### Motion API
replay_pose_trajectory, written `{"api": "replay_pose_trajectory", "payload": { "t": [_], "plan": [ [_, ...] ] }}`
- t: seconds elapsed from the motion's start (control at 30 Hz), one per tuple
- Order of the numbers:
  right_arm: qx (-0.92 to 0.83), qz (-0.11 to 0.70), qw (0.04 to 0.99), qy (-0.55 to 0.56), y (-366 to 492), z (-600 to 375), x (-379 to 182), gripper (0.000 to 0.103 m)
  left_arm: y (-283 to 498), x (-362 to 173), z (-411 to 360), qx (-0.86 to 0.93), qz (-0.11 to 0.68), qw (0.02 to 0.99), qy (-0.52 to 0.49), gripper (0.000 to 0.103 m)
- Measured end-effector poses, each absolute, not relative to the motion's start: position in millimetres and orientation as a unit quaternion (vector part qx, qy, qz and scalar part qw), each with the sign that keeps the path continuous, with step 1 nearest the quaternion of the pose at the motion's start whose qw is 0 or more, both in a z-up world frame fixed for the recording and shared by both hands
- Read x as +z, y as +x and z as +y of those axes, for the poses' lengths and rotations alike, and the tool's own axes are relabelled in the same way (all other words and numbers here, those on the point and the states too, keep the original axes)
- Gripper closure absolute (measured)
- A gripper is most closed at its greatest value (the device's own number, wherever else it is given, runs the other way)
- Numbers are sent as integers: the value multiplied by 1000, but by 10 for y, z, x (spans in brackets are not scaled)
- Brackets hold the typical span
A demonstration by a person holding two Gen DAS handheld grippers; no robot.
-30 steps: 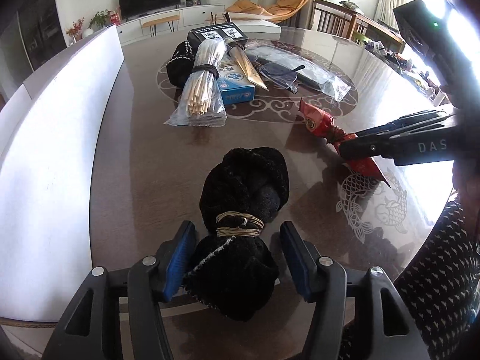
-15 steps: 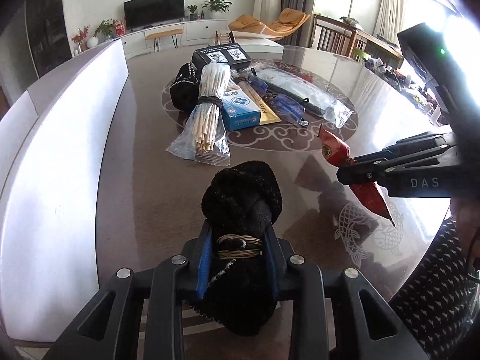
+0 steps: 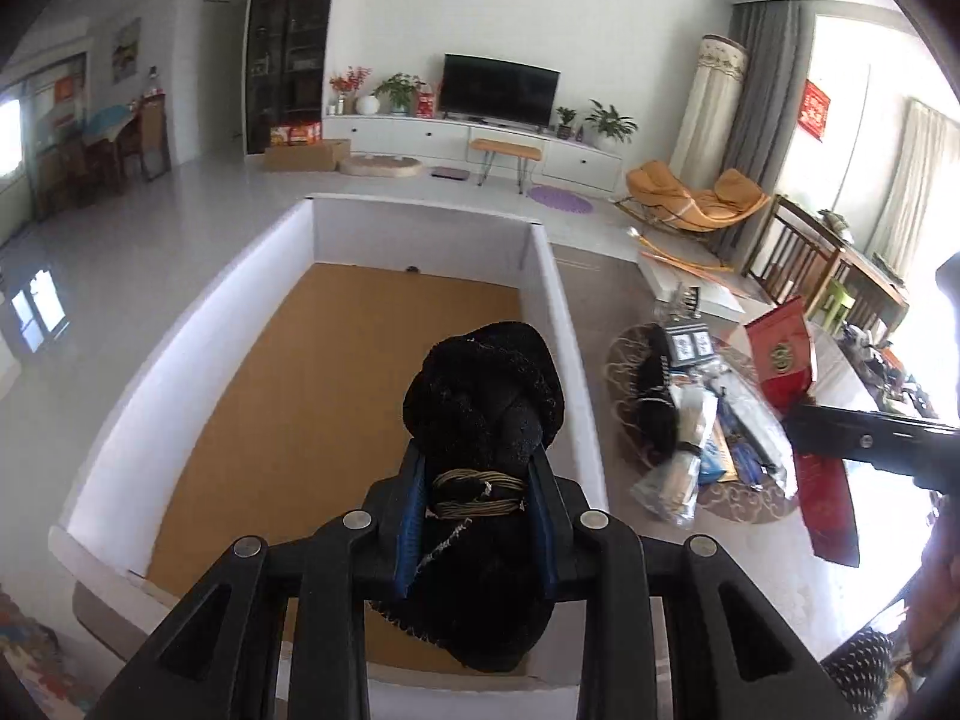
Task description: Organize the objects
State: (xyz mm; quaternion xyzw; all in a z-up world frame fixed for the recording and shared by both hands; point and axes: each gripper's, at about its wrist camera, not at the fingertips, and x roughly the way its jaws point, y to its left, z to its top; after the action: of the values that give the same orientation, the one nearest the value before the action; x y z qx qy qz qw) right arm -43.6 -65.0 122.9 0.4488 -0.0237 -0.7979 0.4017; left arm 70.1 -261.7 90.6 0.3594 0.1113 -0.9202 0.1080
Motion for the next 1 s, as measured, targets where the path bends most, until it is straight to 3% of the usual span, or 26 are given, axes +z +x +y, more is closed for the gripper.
{"api": "replay_pose_trajectory", "payload": {
  "t": [0.13, 0.2, 0.23, 0.3, 0.37, 0.47, 0.53, 0.67, 0.73, 0.77, 0.8, 1.0],
  "plan": [
    [-779, -21, 437, 449, -418, -1318, 1178, 83, 761, 642, -3089, -897, 112, 175, 391, 72],
    [-771, -21, 444, 455, -428, -1560, 1037, 80, 761, 529, -3257, -883, 128, 189, 409, 65],
    [-764, -21, 446, 465, -453, -1660, 932, 69, 767, 479, -3300, -877, 134, 195, 417, 62],
    [-752, -20, 441, 490, -480, -1757, 765, 45, 807, 423, -3325, -872, 142, 208, 420, 41],
    [-760, -25, 439, 477, -457, -1653, 714, 44, 863, 446, -3259, -880, 144, 208, 401, 30],
    [-791, -7, 414, 451, -427, -1333, 678, 34, 880, 530, -3076, -896, 138, 191, 377, 29],
    [-818, 5, 385, 427, -401, -1001, 627, 14, 825, 608, -2851, -906, 138, 153, 370, 28],
    [-866, 36, 286, 409, -297, -135, 321, 11, 748, 783, -2106, -927, 118, 35, 354, 28],
    [-877, 34, 231, 420, -309, 328, 121, 11, 690, 777, -1670, -928, 98, -22, 358, 22],
    [-880, 30, 201, 428, -351, 588, 51, 11, 677, 734, -1450, -926, 89, -44, 363, 12],
    [-884, 26, 173, 434, -361, 808, 0, 11, 657, 651, -1250, -924, 82, -62, 369, 7],
    [-890, 24, 40, 454, -517, 1654, -319, 11, 309, -150, -488, -896, 35, -82, 434, 7]
  ]
}}
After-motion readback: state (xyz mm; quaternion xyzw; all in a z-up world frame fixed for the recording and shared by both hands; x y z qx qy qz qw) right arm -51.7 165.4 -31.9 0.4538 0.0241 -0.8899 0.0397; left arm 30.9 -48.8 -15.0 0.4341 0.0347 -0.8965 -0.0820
